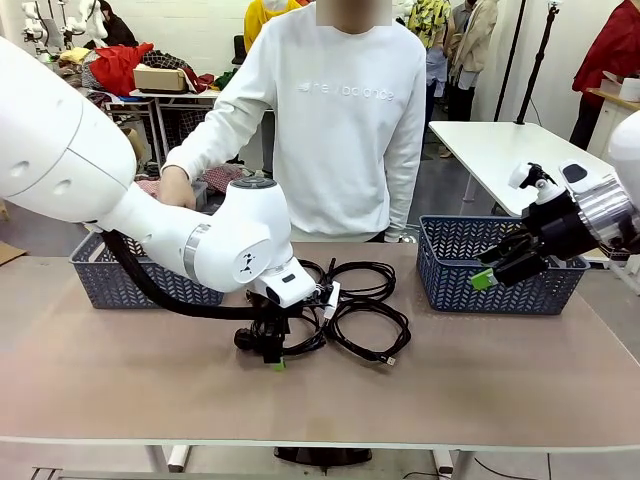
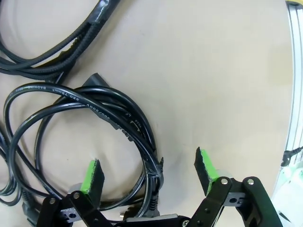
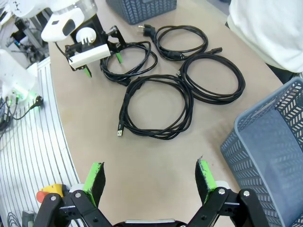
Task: Organize the cables according to human instructions.
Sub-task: Pick up a bundle of cables and place it in the basket indicated by the human.
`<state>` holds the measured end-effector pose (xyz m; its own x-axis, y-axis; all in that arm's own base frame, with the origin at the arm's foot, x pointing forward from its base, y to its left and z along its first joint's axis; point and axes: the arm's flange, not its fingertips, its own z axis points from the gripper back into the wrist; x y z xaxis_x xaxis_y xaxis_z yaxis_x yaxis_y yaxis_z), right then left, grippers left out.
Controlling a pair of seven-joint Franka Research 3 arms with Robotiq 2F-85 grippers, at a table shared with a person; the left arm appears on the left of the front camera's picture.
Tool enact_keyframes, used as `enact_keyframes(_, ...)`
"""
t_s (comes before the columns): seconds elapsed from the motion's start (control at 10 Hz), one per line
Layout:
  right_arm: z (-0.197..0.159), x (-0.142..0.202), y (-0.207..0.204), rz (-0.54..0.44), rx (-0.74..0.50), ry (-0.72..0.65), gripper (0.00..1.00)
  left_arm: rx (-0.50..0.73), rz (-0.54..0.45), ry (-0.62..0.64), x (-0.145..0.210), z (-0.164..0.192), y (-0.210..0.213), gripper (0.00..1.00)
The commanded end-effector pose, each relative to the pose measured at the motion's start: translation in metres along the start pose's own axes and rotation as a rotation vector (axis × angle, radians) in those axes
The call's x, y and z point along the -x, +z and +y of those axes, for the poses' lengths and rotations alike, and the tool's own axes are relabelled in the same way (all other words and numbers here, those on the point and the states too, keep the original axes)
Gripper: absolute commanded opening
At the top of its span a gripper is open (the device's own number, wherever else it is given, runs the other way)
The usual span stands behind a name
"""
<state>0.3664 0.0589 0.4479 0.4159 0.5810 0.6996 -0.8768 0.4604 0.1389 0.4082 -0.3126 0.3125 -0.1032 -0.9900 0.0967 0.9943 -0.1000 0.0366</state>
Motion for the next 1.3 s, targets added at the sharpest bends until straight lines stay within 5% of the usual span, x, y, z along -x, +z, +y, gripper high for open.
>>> enact_keyframes(0.0, -0.005, 0.000, -0.003, -0.026, -0.005, 0.028, 1.00, -0.016, 0.012, 0.006, -0.001, 0.004, 0.001, 0.81)
enact_keyframes(0.1, -0.005, 0.000, -0.003, -0.026, -0.005, 0.028, 1.00, -0.013, 0.012, 0.009, -0.001, 0.004, 0.001, 0.81)
enact_keyframes(0.2, -0.005, 0.000, -0.003, -0.026, -0.005, 0.028, 1.00, -0.012, 0.013, 0.010, 0.000, 0.004, 0.001, 0.62)
enact_keyframes(0.3, -0.005, 0.000, -0.003, -0.026, -0.005, 0.028, 1.00, -0.012, 0.017, 0.011, 0.000, 0.004, 0.001, 0.76)
enact_keyframes(0.4, -0.005, 0.000, -0.003, -0.026, -0.005, 0.028, 1.00, -0.012, 0.021, 0.011, 0.000, 0.004, 0.001, 0.43)
enact_keyframes(0.5, -0.005, 0.000, -0.003, -0.026, -0.005, 0.028, 1.00, -0.009, 0.022, 0.012, 0.001, 0.005, 0.001, 0.57)
enact_keyframes(0.6, -0.005, 0.000, -0.003, -0.026, -0.005, 0.028, 1.00, -0.007, 0.025, 0.009, 0.001, 0.005, 0.001, 0.25)
enact_keyframes(0.7, -0.005, 0.000, -0.003, -0.026, -0.005, 0.028, 1.00, -0.008, 0.027, 0.008, 0.001, 0.005, 0.002, 0.39)
enact_keyframes(0.8, -0.005, 0.000, -0.003, -0.026, -0.005, 0.028, 1.00, -0.012, 0.030, 0.010, 0.002, 0.004, 0.003, 0.06)
enact_keyframes(0.9, -0.005, 0.000, -0.003, -0.026, -0.005, 0.028, 1.00, -0.012, 0.034, 0.013, 0.002, 0.004, 0.003, 0.20)
enact_keyframes(1.0, -0.005, 0.000, -0.003, -0.026, -0.005, 0.028, 1.00, -0.020, 0.042, 0.014, 0.002, 0.002, 0.006, 0.00)
enact_keyframes(1.2, -0.005, 0.000, -0.003, -0.026, -0.005, 0.028, 1.00, -0.023, 0.063, 0.006, 0.001, -0.003, 0.017, 0.00)
